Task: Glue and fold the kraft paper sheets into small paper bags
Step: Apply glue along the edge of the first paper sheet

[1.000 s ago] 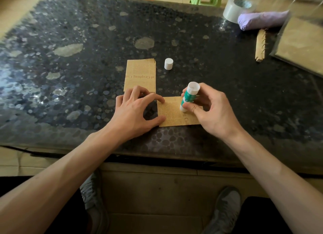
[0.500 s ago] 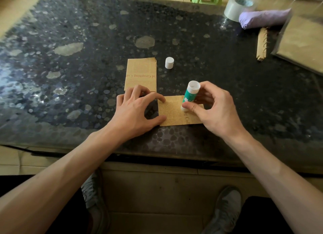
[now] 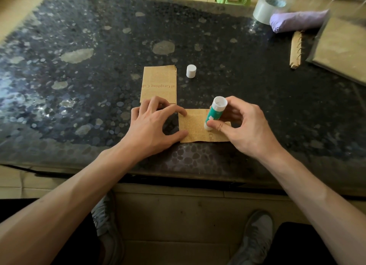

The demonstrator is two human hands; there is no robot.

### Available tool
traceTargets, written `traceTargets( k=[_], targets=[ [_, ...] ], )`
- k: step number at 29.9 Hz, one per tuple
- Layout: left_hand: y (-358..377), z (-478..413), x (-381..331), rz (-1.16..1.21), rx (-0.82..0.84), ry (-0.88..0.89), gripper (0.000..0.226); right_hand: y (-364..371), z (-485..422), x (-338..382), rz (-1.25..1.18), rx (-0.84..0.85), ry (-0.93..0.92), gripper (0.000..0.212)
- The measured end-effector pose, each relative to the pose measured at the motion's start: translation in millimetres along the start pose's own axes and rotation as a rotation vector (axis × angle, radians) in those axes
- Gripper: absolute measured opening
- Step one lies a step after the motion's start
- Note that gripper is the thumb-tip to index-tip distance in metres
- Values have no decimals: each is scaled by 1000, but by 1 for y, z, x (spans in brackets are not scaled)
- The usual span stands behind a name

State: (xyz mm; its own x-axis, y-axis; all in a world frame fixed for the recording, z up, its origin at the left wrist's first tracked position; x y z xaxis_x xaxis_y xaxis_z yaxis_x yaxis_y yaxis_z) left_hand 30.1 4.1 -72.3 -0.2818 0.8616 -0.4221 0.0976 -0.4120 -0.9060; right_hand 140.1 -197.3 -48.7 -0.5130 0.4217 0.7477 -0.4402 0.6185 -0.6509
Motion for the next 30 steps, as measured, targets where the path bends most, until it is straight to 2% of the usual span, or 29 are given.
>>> traceTargets(
  k=[5,14,21,30],
  targets=[
    [-1,-1,1,-7,-5,6,55,-3,3,0,-7,13,2,39],
    [-1,-4,4,-3,5,14,54,-2,4,1,-28,152,-8,35],
    [-1,-4,4,-12,5,13,55,-3,7,3,-36,178,-12,37],
    [0,-4,4,-14,8,8,56,-7,10,9,-65,264,-50,29]
  ],
)
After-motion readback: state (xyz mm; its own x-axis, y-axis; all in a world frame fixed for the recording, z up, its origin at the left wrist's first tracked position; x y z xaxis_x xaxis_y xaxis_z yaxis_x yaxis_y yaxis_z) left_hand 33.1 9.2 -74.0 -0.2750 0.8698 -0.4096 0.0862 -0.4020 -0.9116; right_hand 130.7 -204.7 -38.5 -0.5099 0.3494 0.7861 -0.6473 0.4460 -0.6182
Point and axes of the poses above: each hand's wrist, its own z-axis away from the middle knuckle, its own y-axis out of the palm, x = y × z, the point moved 4 cm from there along -z, towards the middle knuckle, and after that the axes turned 2 degrees about -y, right-handed, at the moved point
